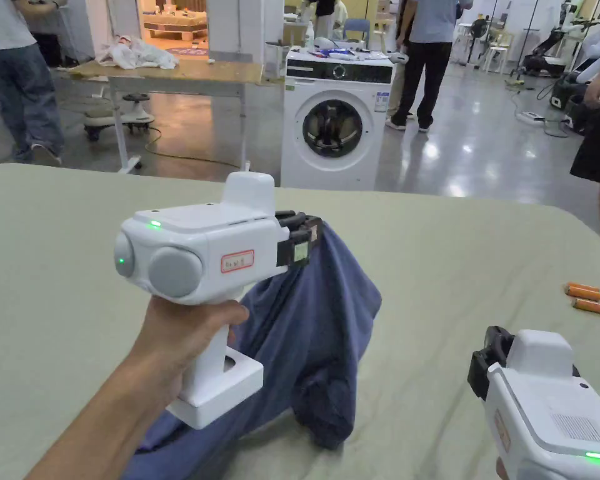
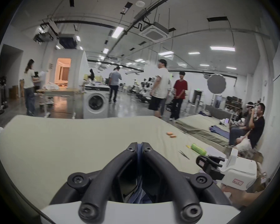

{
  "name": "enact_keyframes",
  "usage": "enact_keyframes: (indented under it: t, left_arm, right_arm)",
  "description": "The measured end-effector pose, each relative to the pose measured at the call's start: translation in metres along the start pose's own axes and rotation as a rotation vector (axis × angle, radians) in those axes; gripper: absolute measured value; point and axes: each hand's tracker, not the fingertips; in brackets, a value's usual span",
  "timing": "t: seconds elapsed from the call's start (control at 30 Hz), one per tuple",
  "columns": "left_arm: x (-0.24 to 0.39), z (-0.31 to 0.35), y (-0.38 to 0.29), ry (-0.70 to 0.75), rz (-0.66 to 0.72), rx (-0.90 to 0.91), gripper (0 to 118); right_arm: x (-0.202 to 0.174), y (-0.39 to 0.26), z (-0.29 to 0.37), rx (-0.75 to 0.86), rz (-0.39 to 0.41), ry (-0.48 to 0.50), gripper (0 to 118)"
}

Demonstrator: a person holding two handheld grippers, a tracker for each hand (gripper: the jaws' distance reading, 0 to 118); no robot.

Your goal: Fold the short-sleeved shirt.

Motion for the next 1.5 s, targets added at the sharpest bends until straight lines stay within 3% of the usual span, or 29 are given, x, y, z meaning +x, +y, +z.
enact_keyframes:
  t: [0.3, 0.37, 0.47, 0.5, 0.6, 0.67, 0.8, 0.93, 1.0, 1.13, 1.17, 1.2, 1.33, 1.5]
  left_arm:
    - [0.019, -0.045, -0.090, -0.085, 0.007, -0.220, 2]
    - [0.016, -0.044, -0.102, -0.084, 0.022, -0.228, 12]
    - [0.008, -0.038, -0.110, -0.088, 0.051, -0.241, 15]
    - [0.005, -0.034, -0.110, -0.083, 0.056, -0.234, 20]
    - [-0.007, -0.017, -0.104, -0.021, 0.057, -0.168, 51]
    - [-0.018, -0.002, -0.098, 0.032, 0.046, -0.120, 52]
    - [-0.043, 0.033, -0.089, 0.184, 0.037, -0.013, 46]
    - [-0.068, 0.065, -0.088, 0.335, -0.018, 0.023, 9]
    - [-0.080, 0.080, -0.090, 0.410, -0.050, 0.031, 1]
    - [-0.080, 0.068, -0.088, 0.521, -0.026, 0.042, 0]
    - [-0.010, 0.071, -0.087, 0.535, -0.019, 0.040, 0]
    - [-0.009, 0.070, -0.087, 0.563, -0.010, 0.028, 0]
    - [-0.040, 0.096, -0.101, 0.620, 0.012, -0.077, 0]
    - [-0.072, 0.116, -0.127, 0.601, 0.159, -0.299, 0]
  right_arm:
    - [0.022, -0.016, 0.005, -0.038, -0.018, -0.045, 1]
    - [0.022, -0.018, 0.004, -0.046, -0.019, -0.045, 1]
    - [0.020, -0.019, 0.003, -0.053, -0.020, -0.039, 1]
    - [0.019, -0.019, 0.003, -0.054, -0.020, -0.036, 1]
    - [0.012, -0.014, 0.002, -0.046, -0.019, -0.022, 1]
    - [0.006, -0.009, 0.003, -0.037, -0.021, -0.012, 1]
    - [-0.008, 0.003, 0.003, -0.007, -0.023, 0.017, 1]
    - [-0.022, 0.012, 0.001, 0.019, -0.019, 0.045, 1]
    - [-0.030, 0.015, -0.001, 0.030, -0.018, 0.053, 1]
    - [-0.042, 0.020, -0.003, 0.049, -0.012, 0.065, 1]
    - [-0.045, 0.021, -0.004, 0.051, -0.012, 0.071, 1]
    - [-0.048, 0.022, -0.004, 0.052, -0.010, 0.077, 1]
    - [-0.054, 0.022, -0.004, 0.051, 0.009, 0.101, 1]
    - [-0.055, 0.014, -0.005, 0.030, 0.036, 0.112, 1]
